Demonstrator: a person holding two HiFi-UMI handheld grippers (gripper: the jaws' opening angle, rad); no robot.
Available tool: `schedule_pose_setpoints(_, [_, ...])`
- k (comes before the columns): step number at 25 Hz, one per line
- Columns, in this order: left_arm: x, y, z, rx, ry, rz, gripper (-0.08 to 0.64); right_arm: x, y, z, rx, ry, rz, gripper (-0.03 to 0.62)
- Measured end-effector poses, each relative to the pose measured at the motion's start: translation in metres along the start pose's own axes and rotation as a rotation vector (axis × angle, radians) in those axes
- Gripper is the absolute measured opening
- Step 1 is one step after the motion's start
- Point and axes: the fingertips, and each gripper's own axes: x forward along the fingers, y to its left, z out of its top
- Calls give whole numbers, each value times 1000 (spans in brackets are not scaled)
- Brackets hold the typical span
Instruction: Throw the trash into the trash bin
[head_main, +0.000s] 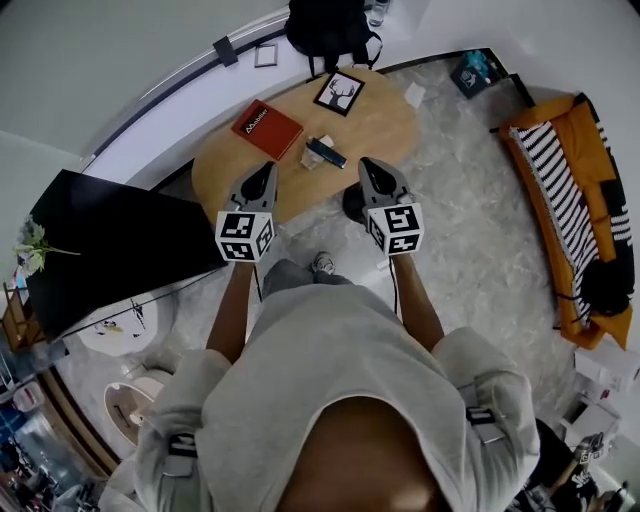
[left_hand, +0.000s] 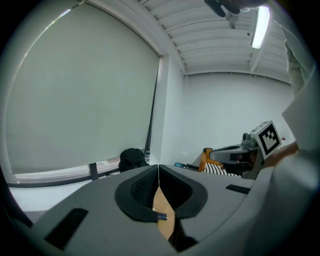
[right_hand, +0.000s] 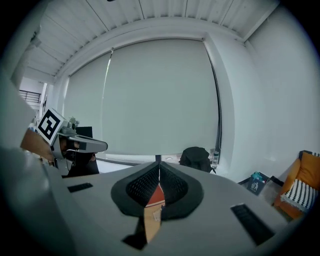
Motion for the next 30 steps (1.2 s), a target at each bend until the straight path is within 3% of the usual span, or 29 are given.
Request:
schedule_pose_setpoints(6, [26,6,-10,3,53,-33,21,17,-6,-11,54,36,-10,29])
schedule_pose_setpoints(15, [70,43,-33,-8,107,-119,21,65,-10,-42,100,118,-90,29])
schedule_pose_setpoints(23, [108,88,-80,-41,167,-164,21,108,0,-92,139,214,-155,31])
schedule_pose_setpoints(30, [124,98,-127,-61,198,-188,21,124,0,-149,187,260,-208,31])
